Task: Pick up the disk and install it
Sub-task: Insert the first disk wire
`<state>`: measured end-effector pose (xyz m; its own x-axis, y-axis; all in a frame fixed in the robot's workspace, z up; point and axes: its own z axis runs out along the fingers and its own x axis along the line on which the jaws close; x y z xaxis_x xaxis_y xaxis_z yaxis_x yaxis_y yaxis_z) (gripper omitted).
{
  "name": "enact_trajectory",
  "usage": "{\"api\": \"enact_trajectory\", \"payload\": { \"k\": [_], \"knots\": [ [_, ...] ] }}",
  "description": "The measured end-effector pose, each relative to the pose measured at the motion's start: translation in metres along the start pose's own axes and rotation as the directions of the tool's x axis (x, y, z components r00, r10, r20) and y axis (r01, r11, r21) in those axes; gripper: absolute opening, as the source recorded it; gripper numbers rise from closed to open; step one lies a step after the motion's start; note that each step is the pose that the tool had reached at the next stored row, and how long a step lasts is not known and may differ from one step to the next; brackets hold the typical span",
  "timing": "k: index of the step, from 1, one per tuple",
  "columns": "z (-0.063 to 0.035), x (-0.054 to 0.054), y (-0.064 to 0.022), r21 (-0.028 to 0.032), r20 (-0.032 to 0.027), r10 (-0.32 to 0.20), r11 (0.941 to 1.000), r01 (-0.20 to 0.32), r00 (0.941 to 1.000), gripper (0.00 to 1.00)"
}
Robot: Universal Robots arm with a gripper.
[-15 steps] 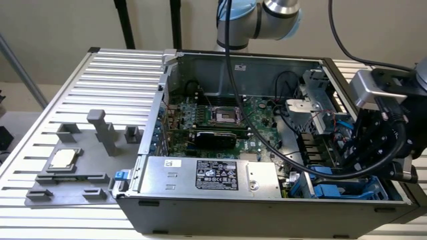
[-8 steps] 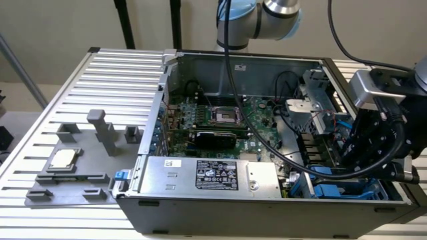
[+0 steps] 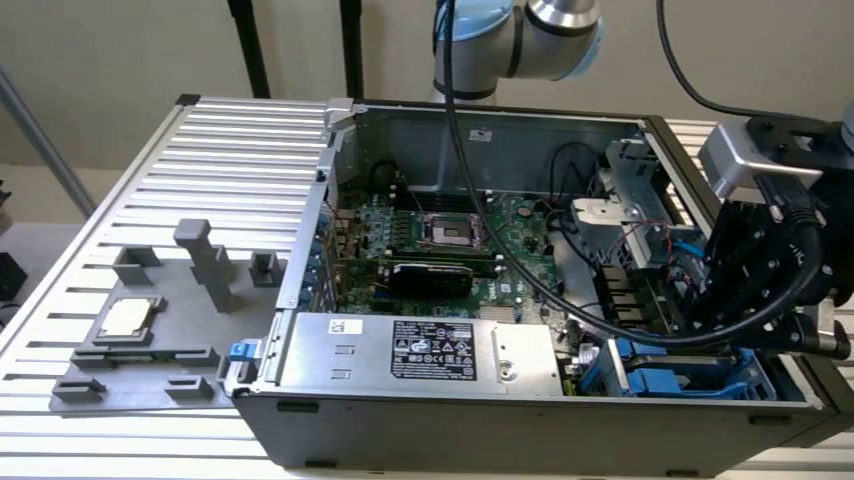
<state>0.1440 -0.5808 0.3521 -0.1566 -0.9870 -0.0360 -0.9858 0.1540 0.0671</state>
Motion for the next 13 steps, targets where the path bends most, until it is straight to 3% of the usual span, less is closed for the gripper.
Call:
{"api": "enact_trajectory", "payload": {
  "k": [8, 13],
  "knots": [
    [0.0006, 0.006, 0.0314, 0.0024, 0.0009, 0.000, 1.0000, 0.000, 1.0000, 0.30],
    [0.0006, 0.006, 0.0334, 0.0039, 0.0017, 0.000, 1.0000, 0.000, 1.0000, 0.30]
  ]
}}
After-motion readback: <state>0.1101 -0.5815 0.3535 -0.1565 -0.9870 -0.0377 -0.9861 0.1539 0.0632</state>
